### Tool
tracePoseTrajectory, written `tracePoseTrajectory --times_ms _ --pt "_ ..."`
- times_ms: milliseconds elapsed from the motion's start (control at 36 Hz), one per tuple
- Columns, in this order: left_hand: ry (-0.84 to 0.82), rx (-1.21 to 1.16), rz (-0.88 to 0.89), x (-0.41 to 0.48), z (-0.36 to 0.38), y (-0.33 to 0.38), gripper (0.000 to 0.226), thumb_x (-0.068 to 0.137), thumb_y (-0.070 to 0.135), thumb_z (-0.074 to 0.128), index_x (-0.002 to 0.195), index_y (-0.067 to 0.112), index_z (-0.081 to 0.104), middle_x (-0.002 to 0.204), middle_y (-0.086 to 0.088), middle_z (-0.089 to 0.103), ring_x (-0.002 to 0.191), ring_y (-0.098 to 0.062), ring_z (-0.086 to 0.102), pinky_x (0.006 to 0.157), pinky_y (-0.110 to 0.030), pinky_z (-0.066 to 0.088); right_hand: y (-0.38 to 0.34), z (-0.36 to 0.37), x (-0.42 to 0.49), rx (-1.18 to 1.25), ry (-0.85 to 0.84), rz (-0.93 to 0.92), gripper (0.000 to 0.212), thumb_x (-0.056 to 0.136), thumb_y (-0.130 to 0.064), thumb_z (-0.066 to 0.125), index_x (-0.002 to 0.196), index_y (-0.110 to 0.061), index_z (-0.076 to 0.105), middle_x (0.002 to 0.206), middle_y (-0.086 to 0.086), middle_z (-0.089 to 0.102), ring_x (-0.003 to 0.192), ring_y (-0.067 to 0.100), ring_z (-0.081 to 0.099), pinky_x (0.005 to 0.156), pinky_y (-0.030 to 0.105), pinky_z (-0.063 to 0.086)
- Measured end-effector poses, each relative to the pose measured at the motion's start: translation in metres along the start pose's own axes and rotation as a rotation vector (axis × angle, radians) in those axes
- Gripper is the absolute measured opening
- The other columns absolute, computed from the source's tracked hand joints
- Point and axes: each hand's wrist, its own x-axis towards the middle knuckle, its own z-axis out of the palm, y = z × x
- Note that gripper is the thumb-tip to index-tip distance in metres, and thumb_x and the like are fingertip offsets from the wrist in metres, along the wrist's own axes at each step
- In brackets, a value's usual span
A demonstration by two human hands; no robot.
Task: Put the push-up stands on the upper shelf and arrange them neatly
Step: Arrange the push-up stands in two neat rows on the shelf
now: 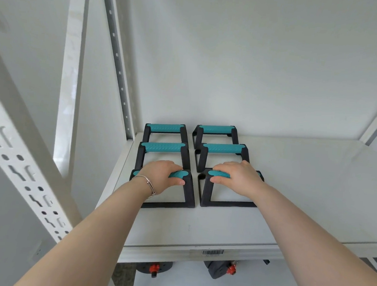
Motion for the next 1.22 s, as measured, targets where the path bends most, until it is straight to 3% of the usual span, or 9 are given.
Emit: tracePoseTrajectory --times_ms 167,333,500,611,806,944,1056,1222 --pt "0.004 0.007 -0.002 0.000 -0.001 -0.001 0.049 0.091 0.056 0.049 0.130 0.027 0.055 0.115 0.002 0.063 0.103 -0.019 0.056 0.091 -0.038 0.048 0.001 -0.002 0.002 0.005 -0.047 -0.011 0.050 0.085 -0.071 0.041 0.118 -0.039 0.060 0.102 -0.017 0.061 0.095 0.016 0.055 0.098 0.040 0.037" --pt "0.000 0.007 0.005 0.000 -0.001 -0.001 0.049 0.091 0.056 0.049 0.131 0.027 0.054 0.114 0.003 0.063 0.103 -0.019 0.056 0.091 -0.037 0.048 0.006 0.002 0.004 0.026 -0.034 -0.004 0.081 0.066 -0.091 0.018 0.116 -0.043 0.059 0.106 -0.017 0.064 0.097 0.019 0.055 0.097 0.041 0.039" --pt "0.002 -0.006 0.007 0.001 -0.001 -0.002 0.050 0.090 0.056 0.051 0.131 0.027 0.055 0.113 0.003 0.063 0.102 -0.019 0.056 0.092 -0.039 0.048 0.008 0.004 0.006 0.005 -0.039 0.004 0.076 0.070 -0.088 0.023 0.120 -0.043 0.058 0.110 -0.017 0.063 0.098 0.020 0.054 0.098 0.039 0.038" --pt "0.000 -0.010 0.006 0.001 -0.001 -0.002 0.049 0.090 0.056 0.051 0.131 0.028 0.055 0.112 0.003 0.063 0.102 -0.019 0.056 0.092 -0.038 0.048 0.011 0.006 0.007 0.005 -0.037 0.000 0.087 0.064 -0.094 0.015 0.121 -0.043 0.057 0.110 -0.018 0.062 0.098 0.020 0.054 0.097 0.041 0.040" --pt "0.014 -0.003 0.008 0.000 0.000 -0.002 0.048 0.090 0.056 0.050 0.129 0.027 0.055 0.110 0.003 0.063 0.100 -0.018 0.056 0.090 -0.038 0.048 0.007 0.003 0.003 -0.023 -0.039 -0.008 0.057 0.081 -0.077 0.036 0.121 -0.041 0.058 0.097 -0.020 0.054 0.094 0.018 0.053 0.098 0.037 0.037" --pt "0.014 0.004 0.006 0.001 0.001 -0.003 0.049 0.090 0.057 0.049 0.129 0.028 0.056 0.109 0.004 0.063 0.099 -0.018 0.056 0.090 -0.038 0.049 0.007 0.003 0.002 -0.026 -0.029 -0.007 0.077 0.071 -0.086 0.021 0.122 -0.041 0.058 0.099 -0.019 0.056 0.094 0.018 0.053 0.097 0.038 0.038" --pt "0.017 0.011 0.001 0.001 0.001 -0.002 0.049 0.090 0.057 0.049 0.129 0.028 0.055 0.110 0.004 0.063 0.099 -0.018 0.056 0.089 -0.037 0.049 0.004 0.000 0.002 -0.042 -0.032 -0.006 0.057 0.083 -0.074 0.037 0.123 -0.039 0.057 0.099 -0.019 0.056 0.095 0.016 0.053 0.098 0.037 0.037" --pt "0.011 0.024 -0.020 -0.001 0.001 0.000 0.050 0.090 0.059 0.049 0.130 0.029 0.054 0.112 0.004 0.063 0.100 -0.018 0.056 0.090 -0.039 0.050 -0.001 -0.004 -0.001 -0.106 -0.035 -0.022 0.049 0.088 -0.068 0.040 0.122 -0.037 0.057 0.102 -0.013 0.062 0.100 0.014 0.051 0.090 0.034 0.033"
